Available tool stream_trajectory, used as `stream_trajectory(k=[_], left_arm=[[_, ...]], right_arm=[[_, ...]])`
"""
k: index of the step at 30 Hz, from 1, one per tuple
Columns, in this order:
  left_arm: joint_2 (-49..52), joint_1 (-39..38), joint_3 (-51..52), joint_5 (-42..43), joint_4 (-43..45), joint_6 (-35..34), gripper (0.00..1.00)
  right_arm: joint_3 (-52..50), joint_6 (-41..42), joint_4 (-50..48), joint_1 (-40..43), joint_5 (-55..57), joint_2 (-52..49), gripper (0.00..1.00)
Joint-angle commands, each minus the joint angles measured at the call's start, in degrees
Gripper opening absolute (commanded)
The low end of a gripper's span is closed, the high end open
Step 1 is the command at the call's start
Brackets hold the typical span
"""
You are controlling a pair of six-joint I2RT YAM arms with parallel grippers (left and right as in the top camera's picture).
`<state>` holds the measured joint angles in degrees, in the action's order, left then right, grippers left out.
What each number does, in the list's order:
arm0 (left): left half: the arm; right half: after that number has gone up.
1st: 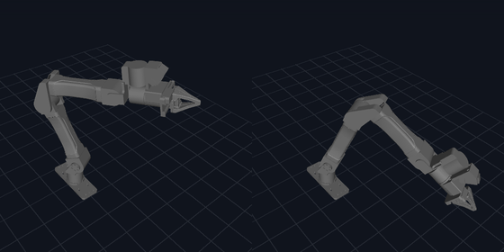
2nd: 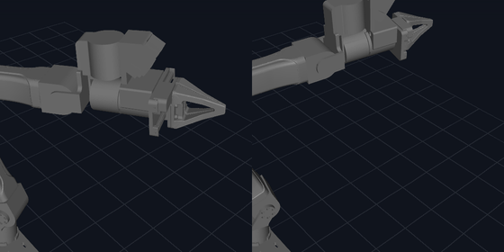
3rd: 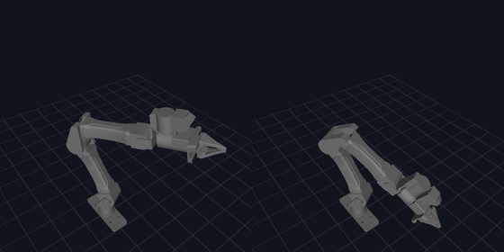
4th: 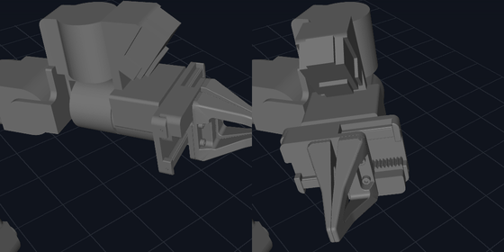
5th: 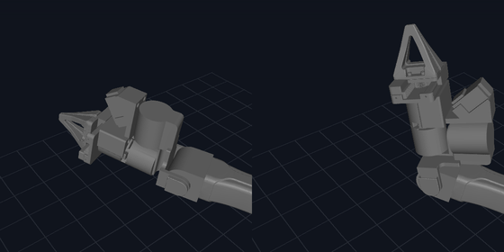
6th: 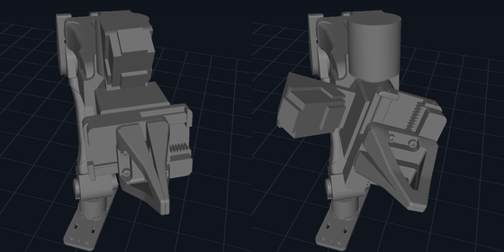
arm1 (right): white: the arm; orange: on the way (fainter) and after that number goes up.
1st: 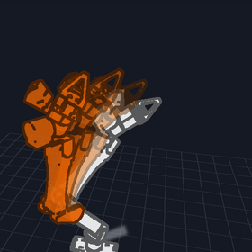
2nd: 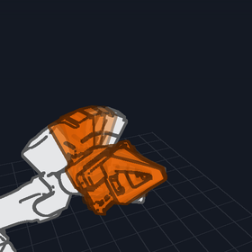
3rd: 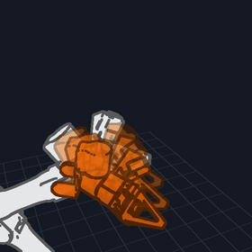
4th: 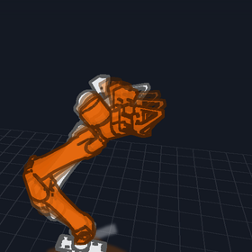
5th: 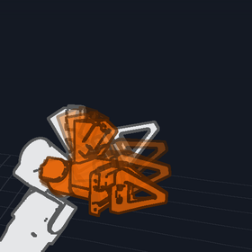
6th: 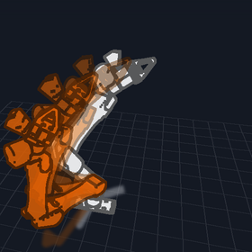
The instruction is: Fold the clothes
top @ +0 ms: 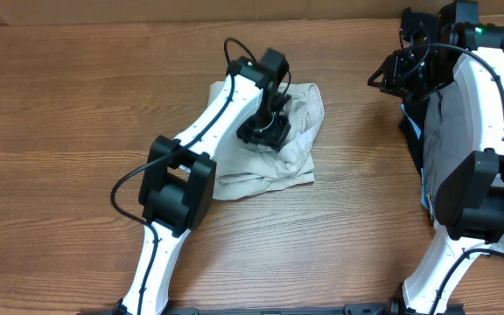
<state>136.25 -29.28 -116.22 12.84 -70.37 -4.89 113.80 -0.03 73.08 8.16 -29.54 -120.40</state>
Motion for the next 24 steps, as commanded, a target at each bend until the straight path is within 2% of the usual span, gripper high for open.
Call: stream_trajectory(k=[1,6,11,15,20,24], left_arm=[[2.0,-0.5,1.5,-1.7,0.7,0.9,0.49],[4.0,-0.2,1.8,-9.4,-0.3,0.9,0.49],[4.5,1.8,1.9,-25.2,-2.0,0.9,0.54],[4.5,5.1,1.9,-34.2,-1.8,1.0,0.57],[4.5,11.9,1.9,-34.2,1.2,1.0,0.59],[4.5,18.9,1.9,-28.7,6.1,0.5,0.66]], right_arm=[[1.0,-0.4,-0.1,0.0,0.6,0.9,0.37],[1.0,-0.4,-0.1,0.0,0.6,0.9,0.38],[1.0,-0.4,0.4,0.0,2.2,0.9,0.37],[1.0,-0.4,0.6,0.0,3.0,0.9,0.38],[1.0,-0.5,0.5,0.0,3.0,0.9,0.38],[1.0,-0.4,0.3,-0.1,3.0,0.9,0.38]])
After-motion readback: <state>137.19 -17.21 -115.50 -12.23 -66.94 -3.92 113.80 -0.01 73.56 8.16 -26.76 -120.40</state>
